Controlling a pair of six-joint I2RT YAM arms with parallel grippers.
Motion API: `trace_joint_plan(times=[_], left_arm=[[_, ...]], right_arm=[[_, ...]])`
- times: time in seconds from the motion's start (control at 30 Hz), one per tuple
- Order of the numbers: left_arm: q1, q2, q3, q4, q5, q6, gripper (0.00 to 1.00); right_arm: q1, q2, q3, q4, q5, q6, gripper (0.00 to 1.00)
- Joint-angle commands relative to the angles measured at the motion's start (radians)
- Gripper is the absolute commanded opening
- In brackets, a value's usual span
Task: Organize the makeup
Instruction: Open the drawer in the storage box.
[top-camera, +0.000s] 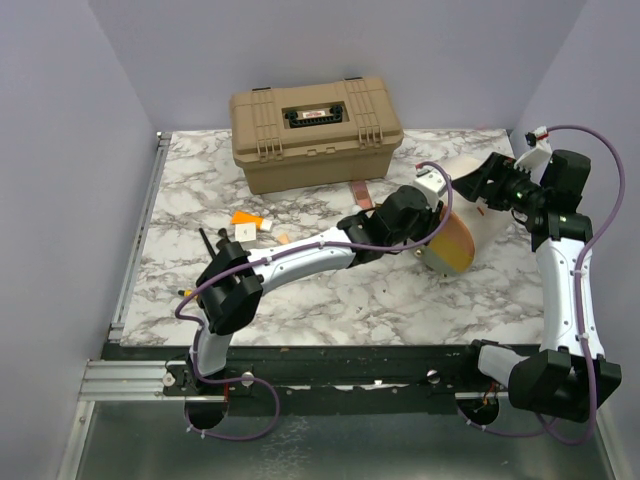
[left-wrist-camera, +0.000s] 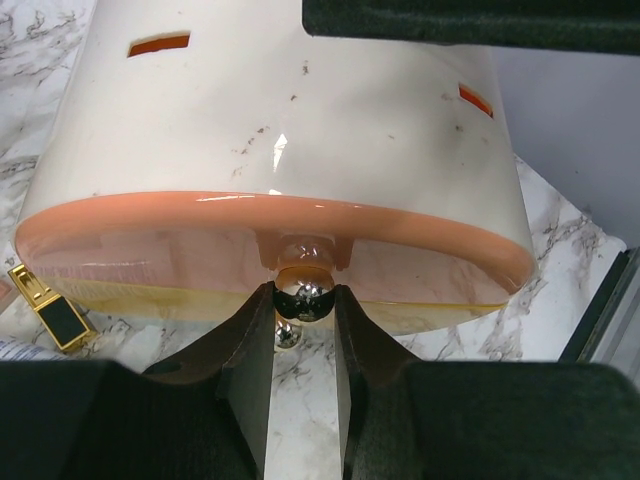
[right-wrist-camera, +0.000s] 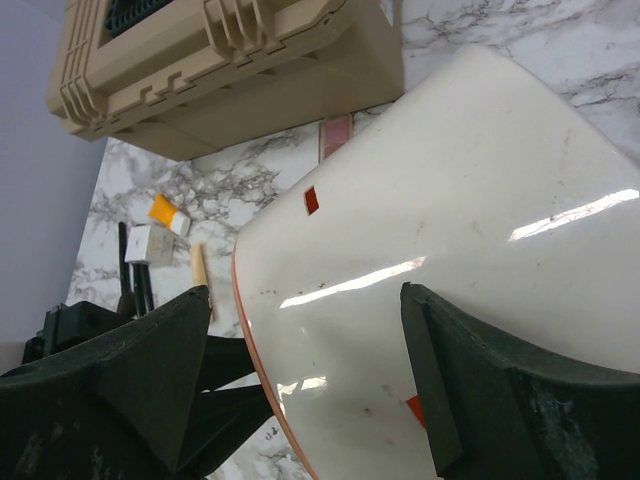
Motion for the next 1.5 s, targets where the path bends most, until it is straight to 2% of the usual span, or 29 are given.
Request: trace_joint_plan(times=[0.0, 0.6, 1.1, 1.47], left_arm=[[-0.002, -0.022, -0.031, -0.012, 0.024, 0.016, 0.19], [0.0, -0.096, -0.094, -0.013, 0.075, 0.017, 0.17], [0.0, -0.208, -0.21, -0.012, 0.109, 0.032, 0.18], [0.0, -0.26, -0.257, -0.013, 0.038, 0.052, 0.18]], right_arm=[[0.006, 0.043, -0.049, -0.169, 0.034, 0.009, 0.85], [0.006, 0.039, -0.053, -0.163, 0.027, 0.032, 0.85], [0.006, 0.049, -0.041, -0.17, 0.016, 0.034, 0.85], [0.006, 0.058, -0.028, -0.192, 0.028, 0.017, 0.85]])
